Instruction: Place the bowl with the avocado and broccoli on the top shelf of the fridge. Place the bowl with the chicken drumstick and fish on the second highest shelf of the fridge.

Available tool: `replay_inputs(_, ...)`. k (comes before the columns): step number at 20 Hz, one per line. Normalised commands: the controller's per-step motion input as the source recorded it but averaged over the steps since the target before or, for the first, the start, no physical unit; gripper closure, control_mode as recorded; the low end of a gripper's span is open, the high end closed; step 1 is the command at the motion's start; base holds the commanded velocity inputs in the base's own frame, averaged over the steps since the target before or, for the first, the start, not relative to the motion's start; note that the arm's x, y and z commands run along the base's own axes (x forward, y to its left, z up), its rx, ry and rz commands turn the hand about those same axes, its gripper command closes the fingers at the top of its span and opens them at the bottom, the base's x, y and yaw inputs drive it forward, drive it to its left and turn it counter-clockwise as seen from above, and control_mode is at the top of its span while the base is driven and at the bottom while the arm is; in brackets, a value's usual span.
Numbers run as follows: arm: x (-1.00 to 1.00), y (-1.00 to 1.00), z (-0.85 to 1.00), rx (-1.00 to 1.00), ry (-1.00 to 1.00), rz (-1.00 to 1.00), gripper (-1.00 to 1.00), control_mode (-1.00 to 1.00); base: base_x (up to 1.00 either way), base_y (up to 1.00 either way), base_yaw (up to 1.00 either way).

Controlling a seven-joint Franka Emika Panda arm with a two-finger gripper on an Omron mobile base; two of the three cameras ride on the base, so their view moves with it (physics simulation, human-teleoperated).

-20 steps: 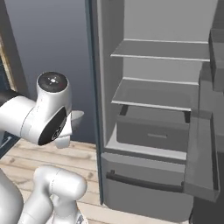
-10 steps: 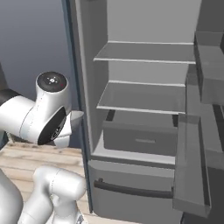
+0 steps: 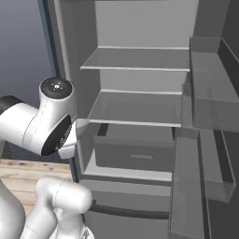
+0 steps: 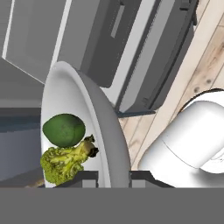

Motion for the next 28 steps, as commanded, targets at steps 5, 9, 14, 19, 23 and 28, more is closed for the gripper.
replay_inputs(5, 0.00, 0.00, 0.00, 0.00, 0.00, 0.00, 1.00, 1.00, 0.47, -0.34, -0.13)
replay_inputs(9, 0.00, 0.00, 0.00, 0.00, 0.00, 0.00, 1.00, 1.00, 0.54, -0.34, -0.13)
replay_inputs(14, 0.00, 0.00, 0.00, 0.00, 0.00, 0.00, 1.00, 1.00, 0.54, -0.25, -0.11)
replay_inputs(19, 0.00, 0.00, 0.00, 0.00, 0.00, 0.00, 1.00, 1.00, 0.49, -0.06, -0.06)
replay_inputs(23, -0.02, -0.05, 0.08, 0.00, -0.06, 0.00, 1.00, -1.00, 0.17, -0.01, -0.02)
replay_inputs(28, -0.40, -0.09, 0.55, 0.00, -0.36, -0.04, 1.00, -1.00, 0.00, 0.00, 0.00)
